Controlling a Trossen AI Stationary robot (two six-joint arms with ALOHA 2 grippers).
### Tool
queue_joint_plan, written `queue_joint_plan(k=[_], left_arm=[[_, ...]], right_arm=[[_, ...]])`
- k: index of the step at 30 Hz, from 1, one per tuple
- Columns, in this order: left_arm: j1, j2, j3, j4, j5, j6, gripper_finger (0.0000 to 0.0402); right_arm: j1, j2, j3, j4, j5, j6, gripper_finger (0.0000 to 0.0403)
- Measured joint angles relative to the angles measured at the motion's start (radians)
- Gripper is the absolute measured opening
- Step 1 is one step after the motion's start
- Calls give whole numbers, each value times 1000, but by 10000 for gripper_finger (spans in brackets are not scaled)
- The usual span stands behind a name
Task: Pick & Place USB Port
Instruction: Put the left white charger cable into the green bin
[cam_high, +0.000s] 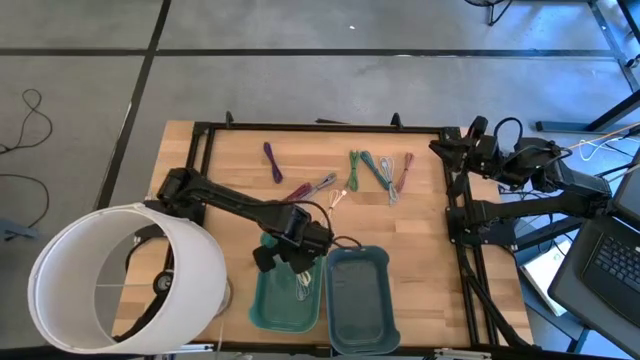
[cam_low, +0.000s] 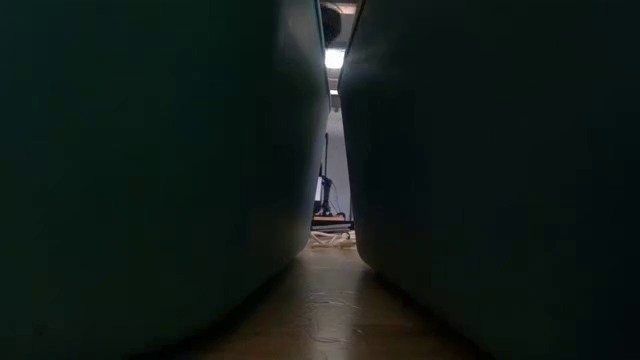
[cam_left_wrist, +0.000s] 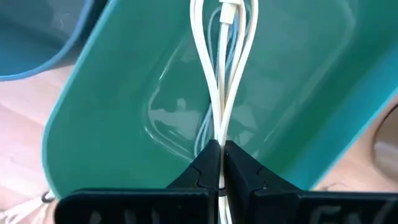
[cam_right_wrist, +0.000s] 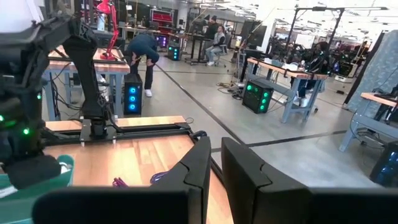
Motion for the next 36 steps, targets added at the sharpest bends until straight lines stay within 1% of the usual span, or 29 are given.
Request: queue_joint_plan(k=[3,7,10,12,15,18,30,33,36], left_arm=[[1,35,0,-1,15,51,3],[4,75,0,1,28,62,3],[4,81,0,38,28,70,3],[3,81,0,81,47,69,3],[3,80,-10,136,123,31,3],[-1,83,-48,164,156,-17,3],[-3,82,-64,233,166,-30,4],[4,82,-64,243,214,-73,12],[5,82,-64,249,236,-127,33]], right_arm=[[0,0,0,-2,0,0,44],[0,-6,0,-23,0,-3,44],[0,-15,0,-42,0,0,44],[0,-21,0,-49,0,0,44],[0,-31,0,-55,0,0,44],[0,-44,0,-62,0,0,44],[0,-72,0,-68,0,0,44],[0,-72,0,-68,0,0,44],[0,-72,0,-69,0,0,44]])
